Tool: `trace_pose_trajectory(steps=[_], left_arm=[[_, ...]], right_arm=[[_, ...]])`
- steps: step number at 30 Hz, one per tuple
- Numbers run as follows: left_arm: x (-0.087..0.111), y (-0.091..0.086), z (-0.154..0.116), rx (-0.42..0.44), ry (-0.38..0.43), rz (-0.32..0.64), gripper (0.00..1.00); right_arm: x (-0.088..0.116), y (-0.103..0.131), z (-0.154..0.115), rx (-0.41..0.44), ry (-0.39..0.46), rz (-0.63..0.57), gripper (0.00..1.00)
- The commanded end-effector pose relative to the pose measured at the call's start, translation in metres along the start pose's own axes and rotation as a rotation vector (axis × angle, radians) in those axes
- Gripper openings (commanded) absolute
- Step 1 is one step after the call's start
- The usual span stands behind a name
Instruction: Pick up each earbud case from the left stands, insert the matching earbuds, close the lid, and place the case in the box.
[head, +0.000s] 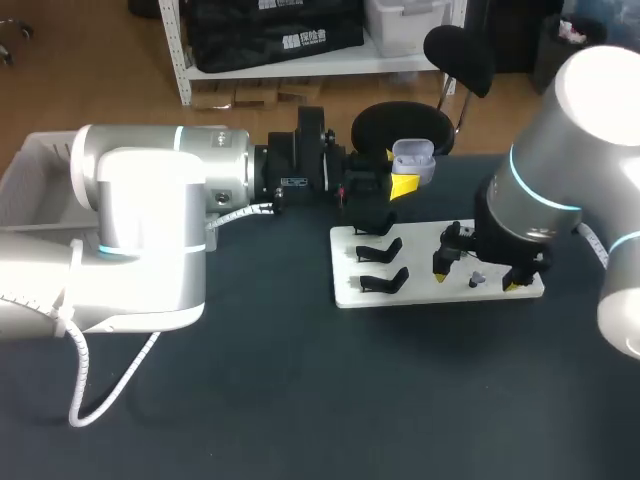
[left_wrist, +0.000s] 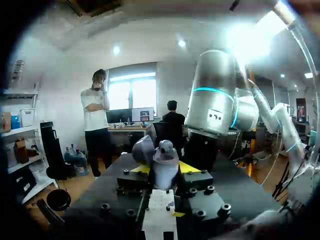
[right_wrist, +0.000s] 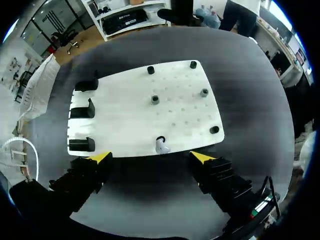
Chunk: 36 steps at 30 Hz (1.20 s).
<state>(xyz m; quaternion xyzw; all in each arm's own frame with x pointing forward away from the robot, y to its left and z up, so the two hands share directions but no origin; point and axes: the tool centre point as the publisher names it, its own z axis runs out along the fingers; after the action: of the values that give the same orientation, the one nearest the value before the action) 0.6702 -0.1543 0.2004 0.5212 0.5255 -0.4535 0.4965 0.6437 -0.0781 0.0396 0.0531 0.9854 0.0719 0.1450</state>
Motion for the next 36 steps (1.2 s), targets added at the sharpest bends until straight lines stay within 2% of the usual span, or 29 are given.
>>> trace_pose_trajectory(steps=[1, 5, 7, 11, 13, 14, 17, 18, 21, 36], left_arm=[[0.001, -0.001, 0.0, -0.005, -0.007, 0.003, 0.0], [0.001, -0.001, 0.0, -0.005, -0.007, 0.003, 0.0], [0.001, -0.001, 0.0, -0.005, -0.007, 0.003, 0.0], [0.001, -0.001, 0.0, -0.005, -0.007, 0.003, 0.0], [0.001, -0.001, 0.0, -0.005, -0.007, 0.003, 0.0], [0.001, -0.001, 0.0, -0.005, -0.007, 0.003, 0.0], [0.001, -0.001, 0.0, -0.005, -0.007, 0.003, 0.0], [0.001, -0.001, 0.0, -0.005, -0.007, 0.003, 0.0], [0.001, -0.001, 0.0, -0.005, -0.007, 0.003, 0.0], [0.001, -0.001, 0.0, -0.005, -0.007, 0.003, 0.0]], right_arm=[[-0.008, -0.003, 0.005, -0.001, 0.017, 0.01, 0.79], [-0.01, -0.007, 0.006, 0.004, 0.031, 0.025, 0.79], [-0.01, -0.007, 0.006, 0.0, 0.033, 0.031, 0.71], [-0.007, -0.007, 0.002, -0.023, 0.044, 0.063, 0.75], [-0.006, -0.007, 0.001, -0.028, 0.044, 0.069, 0.73], [-0.005, -0.007, 0.001, -0.029, 0.043, 0.07, 0.68], [-0.003, -0.007, 0.003, -0.031, 0.043, 0.074, 0.63], [-0.002, -0.007, 0.003, -0.032, 0.043, 0.076, 0.51], [0.0, -0.008, 0.004, -0.028, 0.041, 0.072, 0.46], [0.004, -0.015, 0.011, -0.029, 0.047, 0.054, 0.42]])
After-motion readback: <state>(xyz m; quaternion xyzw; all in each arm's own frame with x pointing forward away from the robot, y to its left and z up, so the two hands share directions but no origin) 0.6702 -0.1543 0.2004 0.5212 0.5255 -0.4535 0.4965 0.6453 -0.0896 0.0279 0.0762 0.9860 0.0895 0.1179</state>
